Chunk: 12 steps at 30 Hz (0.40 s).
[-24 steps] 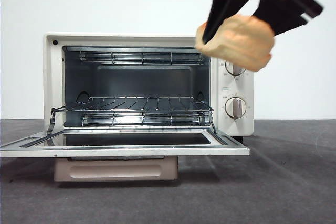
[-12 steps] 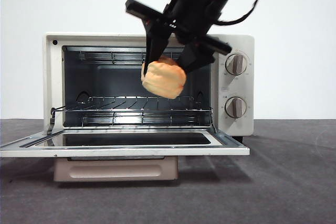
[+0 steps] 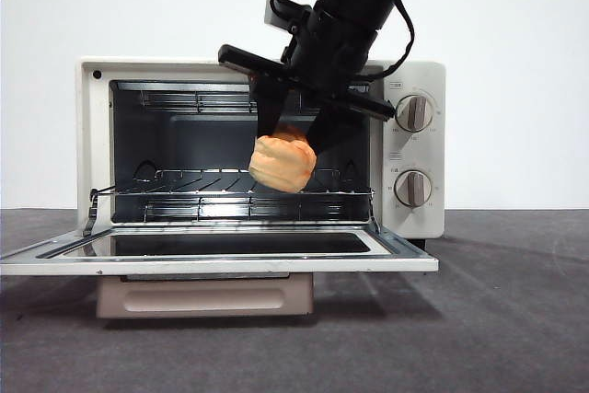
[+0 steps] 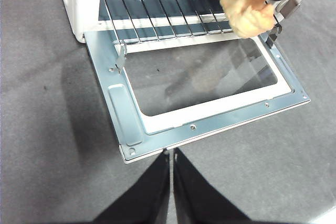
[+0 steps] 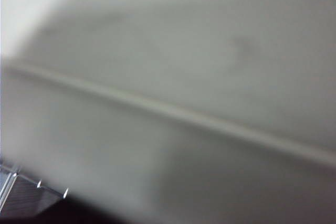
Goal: The left arm flap open the oven, the right arm pick bread and place it into oven, the left arm flap close the oven
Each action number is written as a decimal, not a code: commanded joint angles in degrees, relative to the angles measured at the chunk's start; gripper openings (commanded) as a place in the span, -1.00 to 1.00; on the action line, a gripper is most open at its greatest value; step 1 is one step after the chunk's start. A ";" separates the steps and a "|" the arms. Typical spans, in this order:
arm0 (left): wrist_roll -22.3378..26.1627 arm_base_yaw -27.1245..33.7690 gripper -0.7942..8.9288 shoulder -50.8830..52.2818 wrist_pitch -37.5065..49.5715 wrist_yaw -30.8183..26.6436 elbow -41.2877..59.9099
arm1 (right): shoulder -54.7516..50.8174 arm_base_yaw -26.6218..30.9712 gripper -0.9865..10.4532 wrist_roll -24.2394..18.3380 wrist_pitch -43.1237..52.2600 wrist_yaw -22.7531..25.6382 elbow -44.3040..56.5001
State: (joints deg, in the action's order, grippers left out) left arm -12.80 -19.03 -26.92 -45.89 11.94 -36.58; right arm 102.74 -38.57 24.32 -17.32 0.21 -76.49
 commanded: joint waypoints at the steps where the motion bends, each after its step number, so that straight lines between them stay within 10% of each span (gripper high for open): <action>1: 0.09 -0.11 -0.80 -0.13 0.87 0.09 -0.66 | 1.73 0.90 -0.42 -1.57 1.86 0.57 -1.64; 12: 0.07 -0.11 -0.80 -0.15 0.90 0.09 -0.66 | 1.70 0.81 -0.17 -1.57 1.64 1.33 -1.64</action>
State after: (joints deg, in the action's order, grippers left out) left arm -12.80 -19.03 -26.92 -45.63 11.92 -36.58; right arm 102.89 -38.20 25.17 -17.34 0.69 -76.49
